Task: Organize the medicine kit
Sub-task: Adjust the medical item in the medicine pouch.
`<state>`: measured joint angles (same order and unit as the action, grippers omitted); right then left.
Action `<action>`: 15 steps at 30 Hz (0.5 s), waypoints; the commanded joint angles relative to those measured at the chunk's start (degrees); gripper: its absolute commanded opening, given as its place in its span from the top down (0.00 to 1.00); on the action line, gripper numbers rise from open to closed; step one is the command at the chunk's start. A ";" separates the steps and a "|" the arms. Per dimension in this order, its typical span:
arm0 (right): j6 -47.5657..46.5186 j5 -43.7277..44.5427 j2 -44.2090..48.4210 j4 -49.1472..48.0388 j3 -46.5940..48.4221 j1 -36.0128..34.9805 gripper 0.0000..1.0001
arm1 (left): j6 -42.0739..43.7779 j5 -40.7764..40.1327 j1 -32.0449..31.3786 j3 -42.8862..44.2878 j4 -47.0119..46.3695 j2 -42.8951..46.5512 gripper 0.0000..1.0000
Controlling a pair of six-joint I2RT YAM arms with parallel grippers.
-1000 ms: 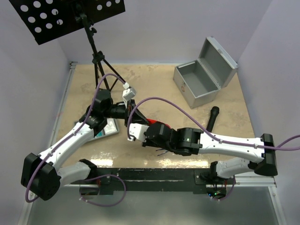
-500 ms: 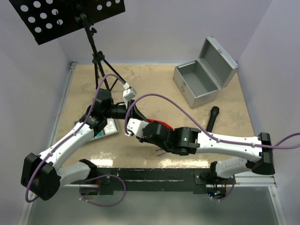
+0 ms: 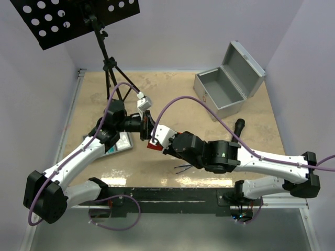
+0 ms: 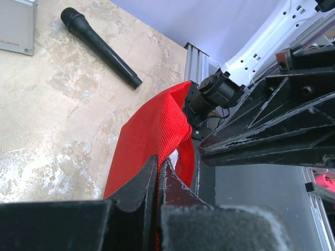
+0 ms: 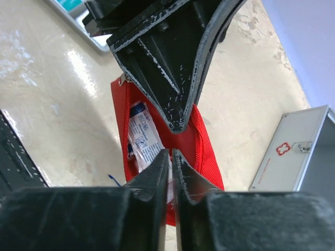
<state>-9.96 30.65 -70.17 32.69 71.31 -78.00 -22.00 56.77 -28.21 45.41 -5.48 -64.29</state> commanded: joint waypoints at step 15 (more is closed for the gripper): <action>6.08 1.42 -4.27 -5.00 -6.62 0.39 1.00 | -5.95 0.88 -0.18 0.47 -7.97 3.12 1.00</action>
<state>-6.33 28.95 -73.45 29.28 65.65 -77.97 -26.22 56.80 -28.21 45.39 -9.61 -63.35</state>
